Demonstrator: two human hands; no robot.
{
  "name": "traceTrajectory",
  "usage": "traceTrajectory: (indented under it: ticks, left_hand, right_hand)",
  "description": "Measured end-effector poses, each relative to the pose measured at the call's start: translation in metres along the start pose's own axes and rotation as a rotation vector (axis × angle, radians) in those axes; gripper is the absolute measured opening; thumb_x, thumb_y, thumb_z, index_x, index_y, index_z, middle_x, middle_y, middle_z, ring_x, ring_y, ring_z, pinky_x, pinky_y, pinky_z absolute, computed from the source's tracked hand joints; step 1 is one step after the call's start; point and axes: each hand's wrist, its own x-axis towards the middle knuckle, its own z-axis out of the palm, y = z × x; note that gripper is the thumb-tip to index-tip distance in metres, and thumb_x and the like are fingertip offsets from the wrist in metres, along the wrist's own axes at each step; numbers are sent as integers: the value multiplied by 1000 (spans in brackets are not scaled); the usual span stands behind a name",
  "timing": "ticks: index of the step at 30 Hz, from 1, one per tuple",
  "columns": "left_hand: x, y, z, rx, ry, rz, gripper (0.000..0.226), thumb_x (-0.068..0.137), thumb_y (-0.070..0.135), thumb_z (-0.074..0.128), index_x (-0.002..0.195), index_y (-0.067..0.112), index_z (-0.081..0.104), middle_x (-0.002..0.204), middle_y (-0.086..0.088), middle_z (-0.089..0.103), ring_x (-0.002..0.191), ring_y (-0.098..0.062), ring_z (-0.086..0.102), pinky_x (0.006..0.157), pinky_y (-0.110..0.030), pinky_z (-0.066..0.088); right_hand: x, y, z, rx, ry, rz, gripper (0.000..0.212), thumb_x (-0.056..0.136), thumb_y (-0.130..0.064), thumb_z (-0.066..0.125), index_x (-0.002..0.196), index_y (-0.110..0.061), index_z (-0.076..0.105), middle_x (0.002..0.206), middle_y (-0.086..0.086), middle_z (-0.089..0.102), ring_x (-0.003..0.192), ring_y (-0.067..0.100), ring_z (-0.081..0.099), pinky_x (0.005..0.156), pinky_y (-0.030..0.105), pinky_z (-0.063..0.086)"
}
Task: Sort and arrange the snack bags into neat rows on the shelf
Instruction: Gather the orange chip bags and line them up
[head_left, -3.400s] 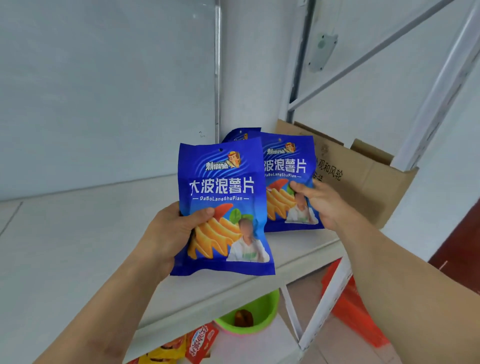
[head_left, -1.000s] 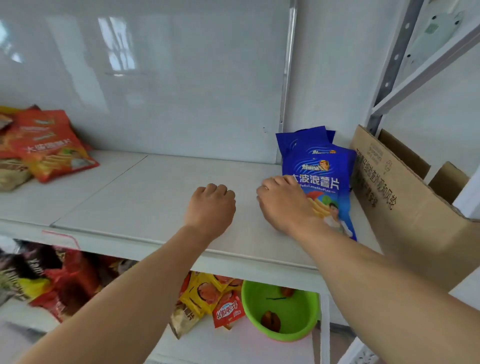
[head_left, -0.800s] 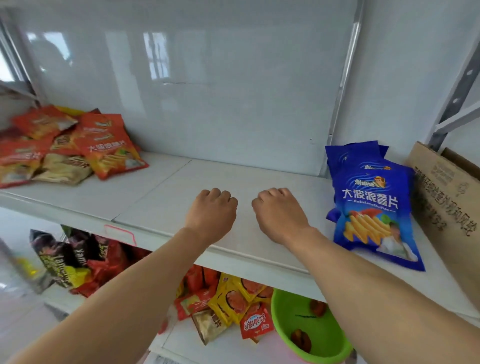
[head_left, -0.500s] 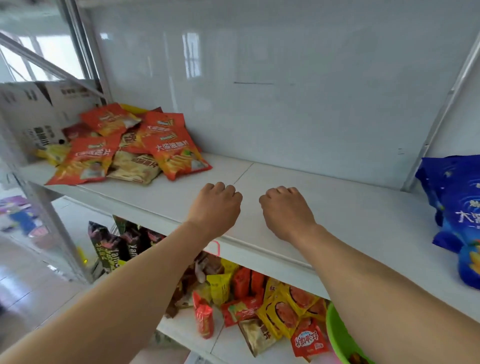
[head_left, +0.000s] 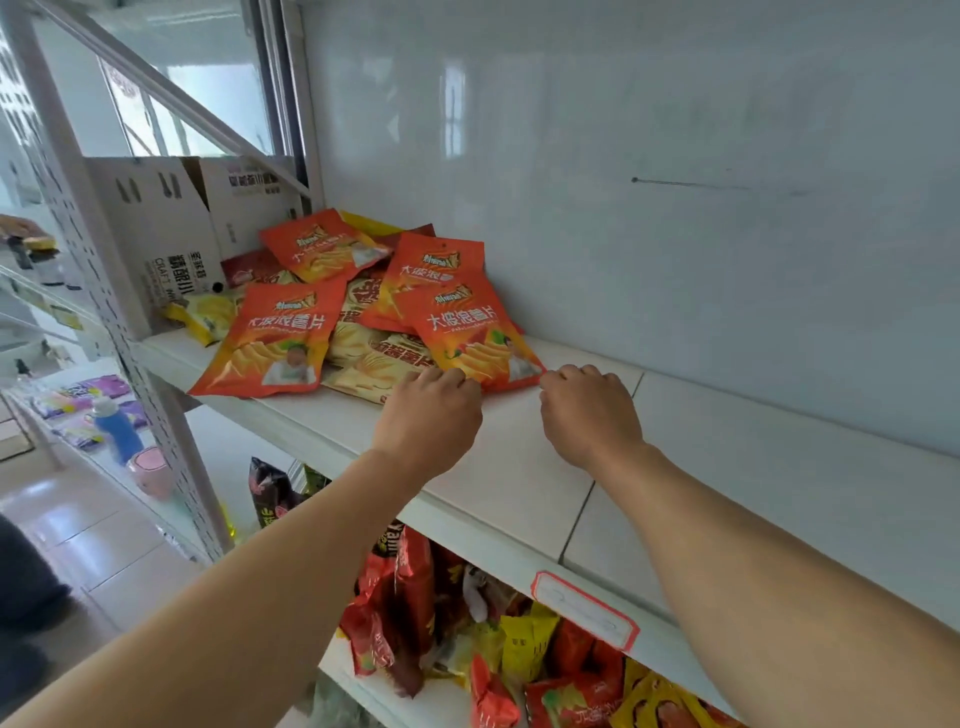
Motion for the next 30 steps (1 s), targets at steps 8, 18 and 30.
traceTrajectory:
  ticks: [8,18,30]
  left_hand:
    - [69,-69,36,-237,-47,-370,33,102,38,41,114,18,64,115,-1,63,109,-25,57,75,-35,45]
    - [145,-140,77,-626,-160,-734,64,99,50,45,148,8,39,152,-17,38,142,-35,30,116,-49,29]
    - [216,-195,113,-983,-401,-823,36,86,39,72,87,3,66,73,-12,69,70,-30,69,68,-39,58]
  right_hand:
    - [98,-21,48,269,-35,242,40,100,-39,41,131,-15,53,131,10,56,119,32,52,92,41,41]
    - [158,-41,78,536,-223,572,77,85,-75,42,138,-18,44,133,9,58,122,32,55,99,44,44]
    - [162,-45,70,912,-289,931,57,63,-52,88,94,-11,63,99,5,71,91,25,69,89,39,56]
